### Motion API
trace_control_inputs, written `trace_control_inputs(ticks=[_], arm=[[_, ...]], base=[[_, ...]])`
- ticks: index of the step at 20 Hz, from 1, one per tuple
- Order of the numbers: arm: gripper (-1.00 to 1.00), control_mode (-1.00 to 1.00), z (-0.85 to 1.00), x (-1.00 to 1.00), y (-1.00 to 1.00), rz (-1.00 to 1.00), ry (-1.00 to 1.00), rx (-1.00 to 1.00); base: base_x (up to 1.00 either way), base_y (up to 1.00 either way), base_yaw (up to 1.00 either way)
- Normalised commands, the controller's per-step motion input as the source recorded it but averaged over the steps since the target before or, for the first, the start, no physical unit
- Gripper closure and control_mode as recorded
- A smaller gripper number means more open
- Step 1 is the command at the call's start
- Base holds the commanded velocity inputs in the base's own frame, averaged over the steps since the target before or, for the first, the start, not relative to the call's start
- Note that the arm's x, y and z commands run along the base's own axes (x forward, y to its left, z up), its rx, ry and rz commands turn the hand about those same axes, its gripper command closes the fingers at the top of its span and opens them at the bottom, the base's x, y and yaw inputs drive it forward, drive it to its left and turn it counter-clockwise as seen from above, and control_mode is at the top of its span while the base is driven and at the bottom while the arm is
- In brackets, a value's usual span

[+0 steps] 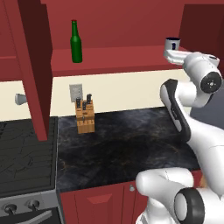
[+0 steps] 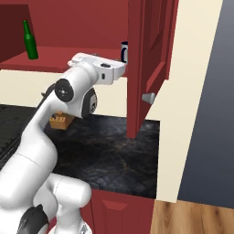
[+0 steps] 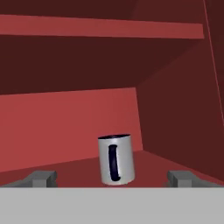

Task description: Open the cabinet directly in front. Then move the beer and the mug to the dining counter with the jar on it.

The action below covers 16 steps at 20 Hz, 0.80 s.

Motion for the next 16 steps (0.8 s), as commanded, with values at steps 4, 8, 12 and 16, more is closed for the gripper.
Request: trace_control_inputs(ticks=[4, 8, 12, 16], arm=[[-1.0, -1.0, 0.0, 0.81, -0.11, 0.0, 0.01, 0.0], [-1.0, -1.0, 0.0, 0.75, -0.19, -0.01, 0.04, 0.0], [-1.0, -1.0, 0.0, 0.66, -0.24, -0.01, 0.04, 0.0], [-1.0, -1.0, 0.0, 0.64, -0.18, 0.0, 0.04, 0.0]], base=[[0.0, 0.0, 0.0], [0.0, 0.0, 0.0], [0.0, 0.0, 0.0], [0.0, 0.0, 0.0]])
